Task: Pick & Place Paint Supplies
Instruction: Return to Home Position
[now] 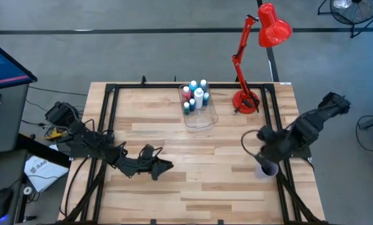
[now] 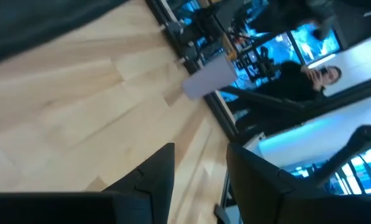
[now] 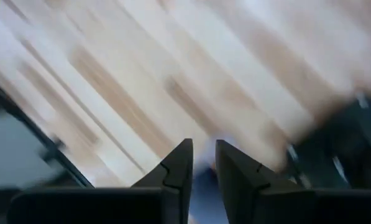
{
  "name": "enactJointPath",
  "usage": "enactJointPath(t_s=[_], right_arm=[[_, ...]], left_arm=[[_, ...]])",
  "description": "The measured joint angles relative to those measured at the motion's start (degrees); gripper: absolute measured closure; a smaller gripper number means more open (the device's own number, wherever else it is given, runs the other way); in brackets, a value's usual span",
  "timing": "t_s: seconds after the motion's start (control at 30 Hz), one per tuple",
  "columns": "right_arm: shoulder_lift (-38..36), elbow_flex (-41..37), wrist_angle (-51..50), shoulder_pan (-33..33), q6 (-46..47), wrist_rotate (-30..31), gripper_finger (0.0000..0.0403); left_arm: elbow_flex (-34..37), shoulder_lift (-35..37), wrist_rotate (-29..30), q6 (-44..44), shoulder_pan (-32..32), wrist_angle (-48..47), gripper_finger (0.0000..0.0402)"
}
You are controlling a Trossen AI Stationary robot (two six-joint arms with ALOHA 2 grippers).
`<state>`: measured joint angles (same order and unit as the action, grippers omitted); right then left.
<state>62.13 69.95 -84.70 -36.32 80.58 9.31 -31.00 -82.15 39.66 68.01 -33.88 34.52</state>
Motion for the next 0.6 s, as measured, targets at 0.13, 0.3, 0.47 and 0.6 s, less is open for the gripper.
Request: enactJointPath(t_s=[0.13,0.3,0.47,0.6], right_arm=[[-0.04,2.32,8.49,6.43,-5.78,7.72,0.0340],[2.35,1.79,20.65,15.80,-13.78,7.47,0.0354],[6.71,-1.28,27.54,23.08,-17.56,2.01,0.0395],[9.84,-6.21,39.75,28.31,-21.32,-7.81,0.0399]], left_arm=[[0.00,0.00,-2.19,0.01,2.90,0.00,0.0274],[-1.18,0.00,-4.71,0.42,8.38,-0.11,0.0298],[-3.20,-1.01,-13.49,1.88,16.82,-0.66,0.0325],[-5.70,-4.11,-23.68,4.33,21.41,-0.71,0.0353]])
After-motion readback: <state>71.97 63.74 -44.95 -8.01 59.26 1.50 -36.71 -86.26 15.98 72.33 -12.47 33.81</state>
